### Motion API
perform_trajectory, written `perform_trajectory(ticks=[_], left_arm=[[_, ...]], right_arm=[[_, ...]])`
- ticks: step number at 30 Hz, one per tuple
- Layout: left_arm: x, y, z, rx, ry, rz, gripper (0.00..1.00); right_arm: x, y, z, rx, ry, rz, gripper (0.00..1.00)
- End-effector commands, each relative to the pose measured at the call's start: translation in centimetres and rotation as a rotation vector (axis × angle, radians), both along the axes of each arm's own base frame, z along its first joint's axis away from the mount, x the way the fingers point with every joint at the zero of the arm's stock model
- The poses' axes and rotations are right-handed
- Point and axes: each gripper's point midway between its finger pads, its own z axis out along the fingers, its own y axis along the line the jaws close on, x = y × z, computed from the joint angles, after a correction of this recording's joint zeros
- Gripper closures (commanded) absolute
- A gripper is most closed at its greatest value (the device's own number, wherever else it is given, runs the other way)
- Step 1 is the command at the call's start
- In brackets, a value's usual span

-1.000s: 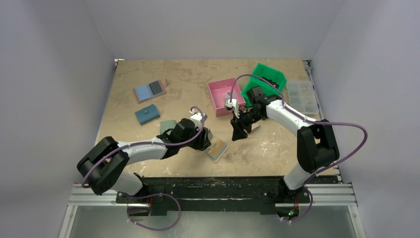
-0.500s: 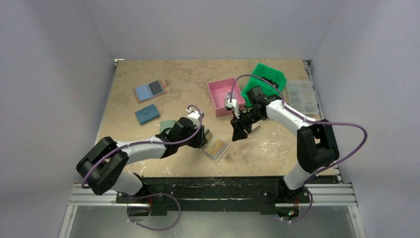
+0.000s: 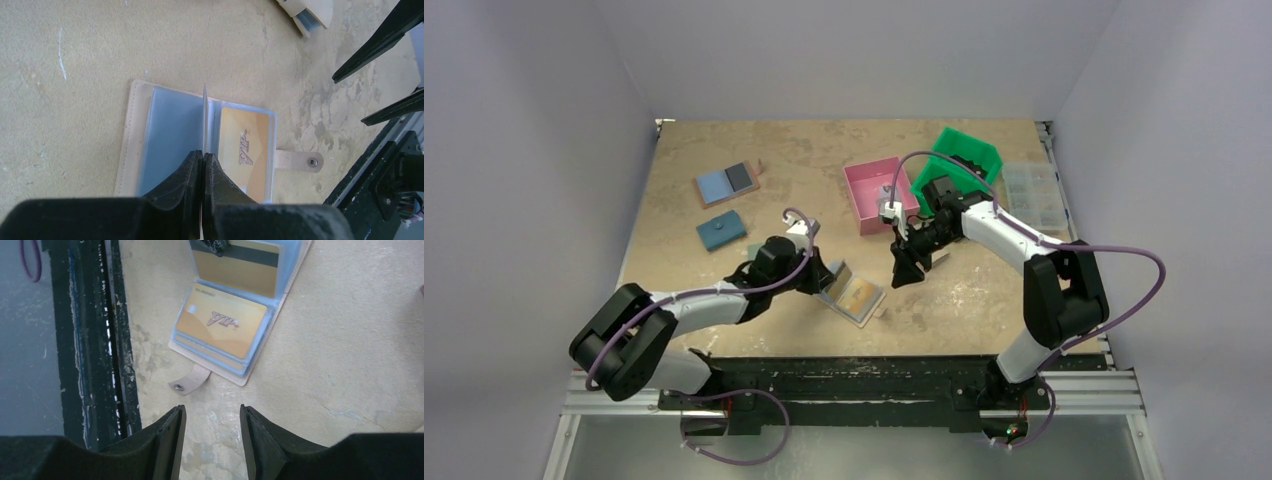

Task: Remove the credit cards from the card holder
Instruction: Remove the credit card from the card holder.

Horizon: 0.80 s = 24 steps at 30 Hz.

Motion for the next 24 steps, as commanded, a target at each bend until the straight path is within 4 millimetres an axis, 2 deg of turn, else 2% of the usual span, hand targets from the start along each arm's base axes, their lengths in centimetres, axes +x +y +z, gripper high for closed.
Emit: perform_trajectory(ticks=[1, 6, 10, 16, 20, 24], left_arm=[[0.4, -0.8, 4.8, -0.214, -0.091, -0.008, 1.0], [-0.6, -0.8, 8.8, -0.423, -0.141, 0.02, 1.0], [-1.2, -0.1, 11.5, -0.592, -0.177, 0.063, 1.0], [-1.8, 0.4, 13.3, -0.775, -0.181, 0.106, 1.0], [-1.8, -0.7, 13.9, -0.815, -0.184, 0.119, 1.0], [-1.5, -1.0, 14.0, -0.859, -0.183, 0.162, 1.0]], right_arm=[[-2.2, 1.5, 1.7, 0.127, 0.058, 0.08, 0.49], [-3.7, 3.2, 4.0, 0.29, 0.129, 0.115, 0.48], [-3.9, 4.4, 5.3, 0.391, 0.201, 0.081, 0.46], [-2.7, 5.8, 6.9, 0.471, 0.276, -0.069, 0.42], [-1.8, 6.3, 7.8, 0.514, 0.341, -0.219, 0.33], [-1.9, 6.6, 7.2, 0.535, 0.454, -0.272, 0.33]])
